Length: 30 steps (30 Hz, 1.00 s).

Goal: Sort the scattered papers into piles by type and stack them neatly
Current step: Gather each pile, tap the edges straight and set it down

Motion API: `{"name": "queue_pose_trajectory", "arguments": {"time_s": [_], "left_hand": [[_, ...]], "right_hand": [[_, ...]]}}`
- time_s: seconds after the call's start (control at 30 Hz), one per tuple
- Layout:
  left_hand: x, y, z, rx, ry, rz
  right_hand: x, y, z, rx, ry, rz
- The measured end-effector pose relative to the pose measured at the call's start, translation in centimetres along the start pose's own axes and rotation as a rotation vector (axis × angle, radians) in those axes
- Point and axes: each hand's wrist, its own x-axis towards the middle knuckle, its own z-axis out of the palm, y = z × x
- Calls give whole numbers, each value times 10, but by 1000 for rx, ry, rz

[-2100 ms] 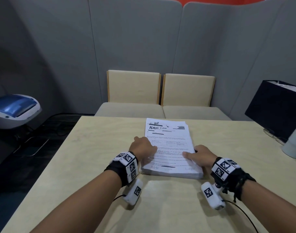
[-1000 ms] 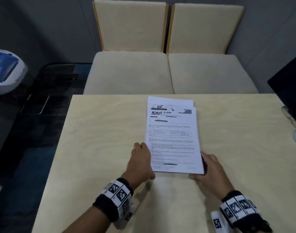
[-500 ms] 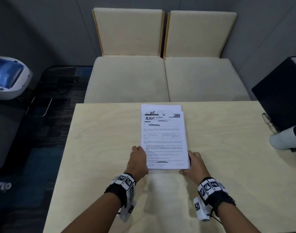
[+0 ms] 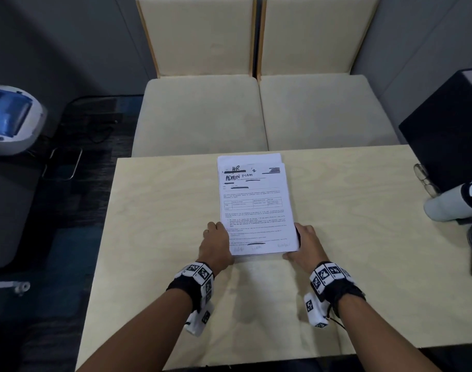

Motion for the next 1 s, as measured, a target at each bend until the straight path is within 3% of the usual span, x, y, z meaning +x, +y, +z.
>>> {"name": "queue_pose_trajectory", "arguments": {"time_s": [0.13, 0.23, 0.33, 0.6, 1.0], "left_hand": [[0, 10, 0, -1, 140, 26], [16, 21, 6, -63, 354, 200], [37, 26, 14, 16, 403, 302], [62, 19, 38, 79, 338, 303], [63, 20, 40, 58, 369, 297]], "right_hand": [[-2, -1, -3, -168, 23, -57], [-2, -12, 5, -390, 158, -341], [21, -14, 22, -497, 192, -477], [63, -4, 53, -590, 166, -378], [68, 2, 61, -583, 214, -375]]}}
